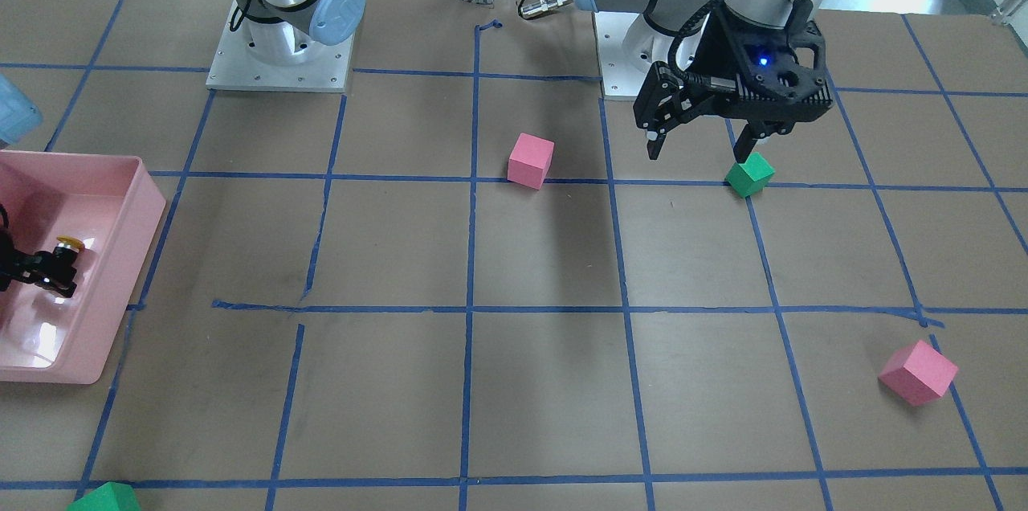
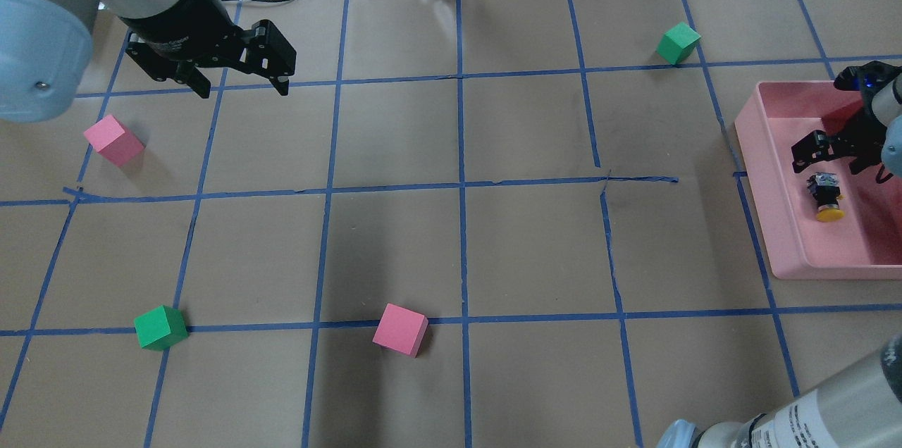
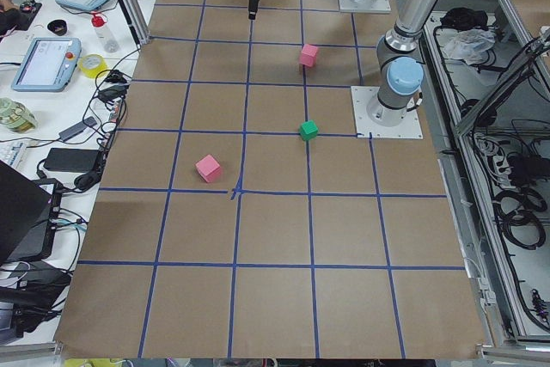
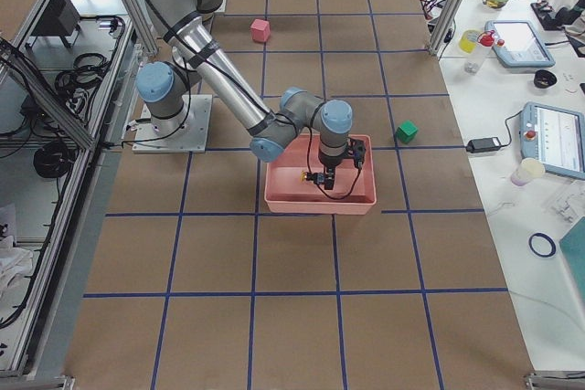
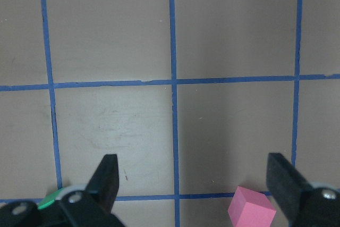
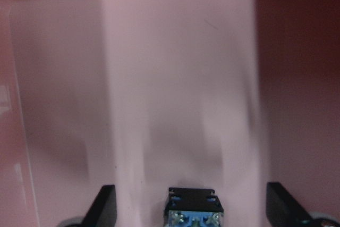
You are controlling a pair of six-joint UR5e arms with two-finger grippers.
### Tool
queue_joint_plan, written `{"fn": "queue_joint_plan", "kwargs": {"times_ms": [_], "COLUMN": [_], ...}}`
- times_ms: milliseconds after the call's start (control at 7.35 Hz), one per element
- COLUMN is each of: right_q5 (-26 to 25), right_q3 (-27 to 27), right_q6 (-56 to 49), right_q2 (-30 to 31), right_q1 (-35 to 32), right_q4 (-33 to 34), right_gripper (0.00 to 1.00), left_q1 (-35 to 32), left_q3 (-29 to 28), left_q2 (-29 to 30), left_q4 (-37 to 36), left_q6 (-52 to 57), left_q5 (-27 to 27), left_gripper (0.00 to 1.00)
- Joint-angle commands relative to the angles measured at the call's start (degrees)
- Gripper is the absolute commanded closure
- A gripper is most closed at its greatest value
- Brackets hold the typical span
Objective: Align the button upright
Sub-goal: 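Lower the right gripper into the bin around the button switch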
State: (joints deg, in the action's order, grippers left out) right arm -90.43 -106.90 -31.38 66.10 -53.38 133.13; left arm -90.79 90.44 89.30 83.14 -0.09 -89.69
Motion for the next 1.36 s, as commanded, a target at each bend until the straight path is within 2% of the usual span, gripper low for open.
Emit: {"fn": "queue_joint_plan", "kwargs": {"times_ms": [0,272,817,953,1225], "right_q5": [0.1,0.4,0.7,0.5,0.2], "right_q3": [-0.7,-2.7,-2.8,-2.9,-3.1], "right_q6": [0.2,-0.1,0.0,0.0,-0.1], "right_q2": [1.1,2.5,2.0,2.0,2.0], "right_q1": [0.0,0.0,0.0,0.0,0.0], "right_q4": [-0.8,-0.2,0.1,0.1,-0.2], "right_gripper": [0.01,0.01,0.04,0.11,0.41], "left_q1": [0.0,0.0,0.0,0.0,0.0], "left_q3": [0.0,0.0,0.0,0.0,0.0], "left_q2": [0.0,0.0,0.0,0.0,0.0], "left_q4": [0.0,0.0,0.0,0.0,0.0], "left_q6": [0.0,0.0,0.0,0.0,0.0], "left_q5": [0.0,0.0,0.0,0.0,0.0], "left_gripper": [0.00,0.00,0.00,0.00,0.00]}}
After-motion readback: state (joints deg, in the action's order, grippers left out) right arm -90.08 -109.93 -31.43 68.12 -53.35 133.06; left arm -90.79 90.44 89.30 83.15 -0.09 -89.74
